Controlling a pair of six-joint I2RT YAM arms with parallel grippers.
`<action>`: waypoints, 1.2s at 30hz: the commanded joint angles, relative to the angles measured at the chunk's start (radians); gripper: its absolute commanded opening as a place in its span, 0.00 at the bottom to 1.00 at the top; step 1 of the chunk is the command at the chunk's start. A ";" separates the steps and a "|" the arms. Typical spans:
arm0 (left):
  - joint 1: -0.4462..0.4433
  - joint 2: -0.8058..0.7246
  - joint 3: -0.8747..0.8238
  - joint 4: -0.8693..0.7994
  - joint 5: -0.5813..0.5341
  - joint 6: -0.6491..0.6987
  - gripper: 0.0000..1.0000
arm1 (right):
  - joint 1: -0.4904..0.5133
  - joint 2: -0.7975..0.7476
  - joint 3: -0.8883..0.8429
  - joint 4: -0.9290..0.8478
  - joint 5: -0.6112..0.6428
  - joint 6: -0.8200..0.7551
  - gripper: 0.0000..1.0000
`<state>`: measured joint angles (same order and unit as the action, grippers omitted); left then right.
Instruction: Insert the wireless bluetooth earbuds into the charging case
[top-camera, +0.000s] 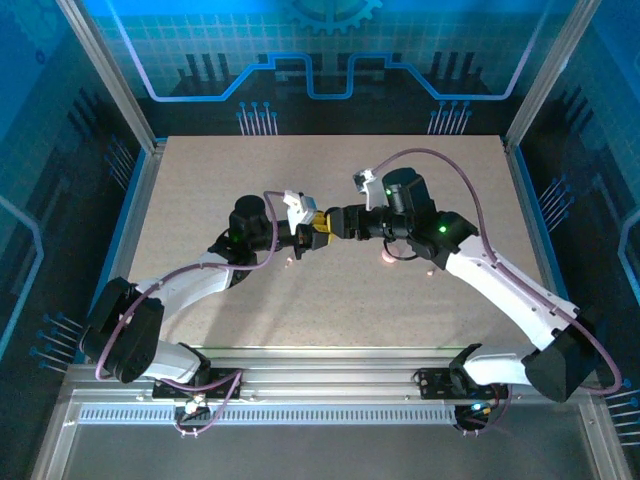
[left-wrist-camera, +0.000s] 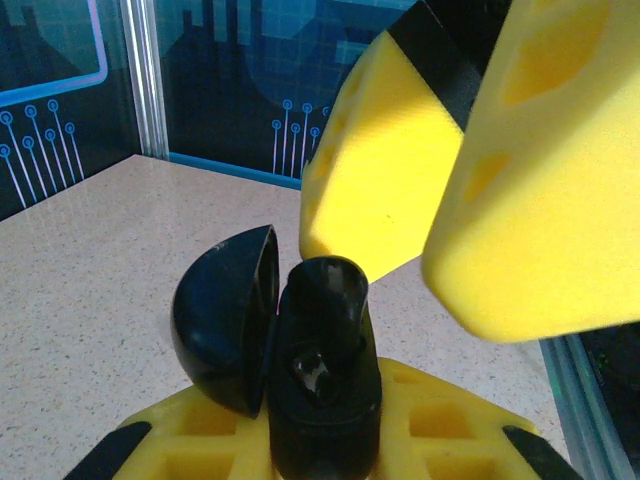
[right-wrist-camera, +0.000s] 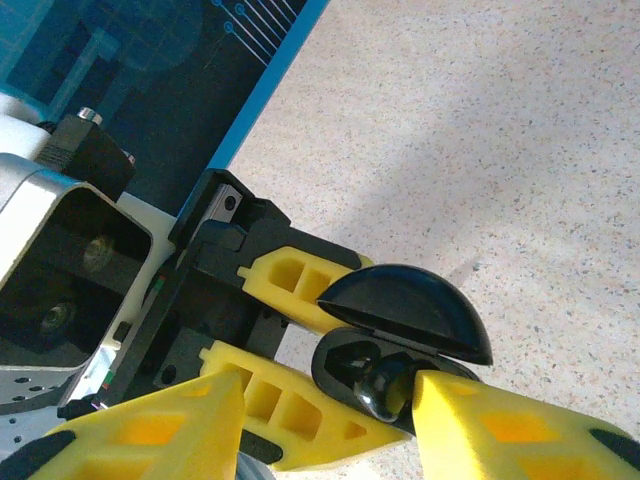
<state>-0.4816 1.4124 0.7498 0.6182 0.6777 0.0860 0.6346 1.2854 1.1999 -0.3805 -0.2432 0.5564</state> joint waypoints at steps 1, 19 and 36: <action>-0.006 -0.029 0.010 0.032 0.012 0.003 0.20 | 0.005 0.002 0.027 0.018 -0.050 -0.024 0.46; -0.006 -0.020 0.009 0.018 -0.022 0.013 0.20 | 0.012 -0.077 -0.028 -0.019 -0.114 -0.031 0.40; -0.006 -0.018 0.010 0.032 -0.006 0.003 0.19 | 0.002 -0.114 -0.051 -0.021 -0.019 -0.001 0.47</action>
<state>-0.4820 1.4086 0.7498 0.6186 0.6590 0.0845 0.6357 1.1824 1.1591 -0.4034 -0.2794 0.5423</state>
